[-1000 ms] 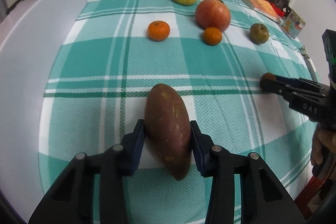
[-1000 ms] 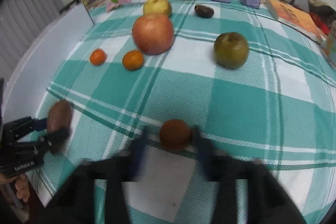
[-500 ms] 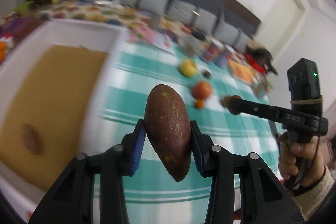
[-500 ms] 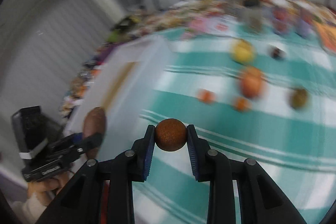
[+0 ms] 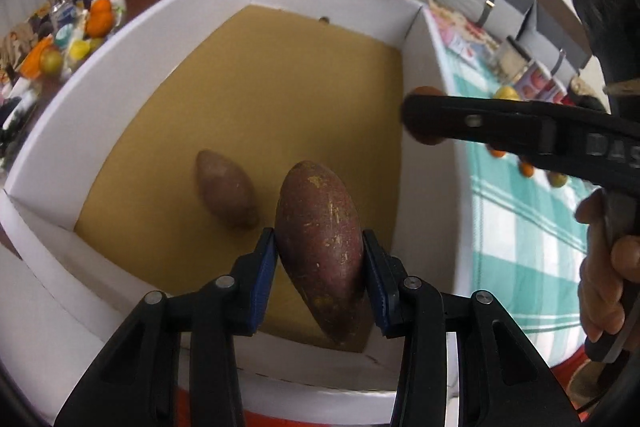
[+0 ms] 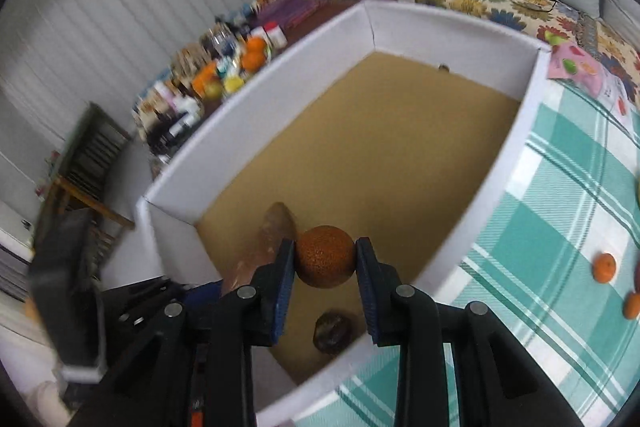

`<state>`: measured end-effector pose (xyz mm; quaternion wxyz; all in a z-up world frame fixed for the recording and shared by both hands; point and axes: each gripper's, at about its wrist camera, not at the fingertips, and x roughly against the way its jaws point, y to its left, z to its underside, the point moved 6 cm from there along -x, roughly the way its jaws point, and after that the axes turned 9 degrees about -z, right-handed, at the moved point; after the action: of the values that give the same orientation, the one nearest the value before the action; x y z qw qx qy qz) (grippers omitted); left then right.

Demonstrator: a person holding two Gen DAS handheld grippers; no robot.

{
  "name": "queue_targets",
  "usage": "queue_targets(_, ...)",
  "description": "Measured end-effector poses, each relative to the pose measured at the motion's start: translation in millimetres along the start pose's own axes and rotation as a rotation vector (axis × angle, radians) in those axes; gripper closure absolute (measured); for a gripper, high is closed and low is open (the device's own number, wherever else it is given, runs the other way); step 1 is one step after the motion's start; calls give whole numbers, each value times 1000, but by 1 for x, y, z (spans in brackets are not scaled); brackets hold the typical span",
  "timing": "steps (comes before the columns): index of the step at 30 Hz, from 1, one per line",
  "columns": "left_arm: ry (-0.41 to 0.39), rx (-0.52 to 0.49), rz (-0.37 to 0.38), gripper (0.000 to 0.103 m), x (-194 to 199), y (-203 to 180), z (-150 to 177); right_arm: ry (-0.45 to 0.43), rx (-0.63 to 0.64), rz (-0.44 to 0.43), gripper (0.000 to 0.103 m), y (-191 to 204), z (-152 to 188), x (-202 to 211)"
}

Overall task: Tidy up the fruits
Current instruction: 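Carry both items into the white box and open both tools, then return both tools toward the remaining fruits on the table, then move the left tool to the small orange and close on it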

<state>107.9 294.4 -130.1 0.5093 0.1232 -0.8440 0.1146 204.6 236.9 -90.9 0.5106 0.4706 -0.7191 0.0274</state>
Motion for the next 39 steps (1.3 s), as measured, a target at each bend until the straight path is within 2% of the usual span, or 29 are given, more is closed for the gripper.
queue_targets(3, -14, -13, -40, 56, 0, 2, 1, 21, -6, 47, 71, -6, 1, -16)
queue_targets(4, -23, -19, -51, 46, 3, 3, 1, 20, -15, 56, 69, -9, 2, -17)
queue_targets(5, -35, -22, -62, 32, 6, 3, 0, 15, -25, 58, 58, -11, 2, -16)
queue_targets(6, -49, -19, -67, 27, 9, 6, -3, 2, -37, 60, 48, -14, 1, -11)
queue_targets(7, -75, -12, -63, 24, 17, 6, -6, -14, -43, 60, 24, -14, 0, -4)
queue_targets(8, -97, -7, -56, 24, 24, 5, -9, -57, -42, 57, 11, -15, -5, 9)
queue_targets(12, -230, 40, -17, 16, 66, -7, -30, -234, -29, 78, 8, -16, -14, 86)
queue_targets(14, -301, 55, 30, 14, 89, -24, -39, -340, -21, 106, 0, -22, -13, 136)
queue_targets(17, -373, 30, 111, 11, 111, -68, -50, -456, -4, 180, 0, -40, 4, 201)
queue_targets(19, -389, -20, 165, 10, 113, -104, -50, -486, -3, 244, 0, -58, 22, 228)
queue_targets(22, -353, -96, 212, 10, 95, -163, -34, -468, -38, 395, 0, -114, 83, 253)
queue_targets(24, -303, -140, 244, 10, 71, -198, -17, -418, -89, 494, 0, -156, 130, 252)
queue_targets(26, -243, -193, 253, 10, 38, -231, 6, -336, -182, 608, 0, -209, 193, 244)
queue_targets(28, -177, -254, 239, 10, 0, -262, 30, -285, -296, 672, 0, -254, 250, 238)
queue_targets(30, -147, -290, 214, 10, -23, -282, 43, -290, -389, 699, 0, -284, 289, 243)
queue_targets(32, -147, -314, 185, 10, -39, -299, 49, -312, -457, 720, 0, -304, 318, 250)
queue_targets(34, -173, -334, 165, 10, -50, -313, 49, -319, -487, 702, 0, -316, 327, 255)
queue_targets(36, -183, -352, 150, 10, -62, -323, 46, -340, -473, 707, 0, -324, 322, 263)
queue_targets(39, -175, -372, 137, 10, -74, -334, 47, -344, -408, 761, 0, -328, 310, 261)
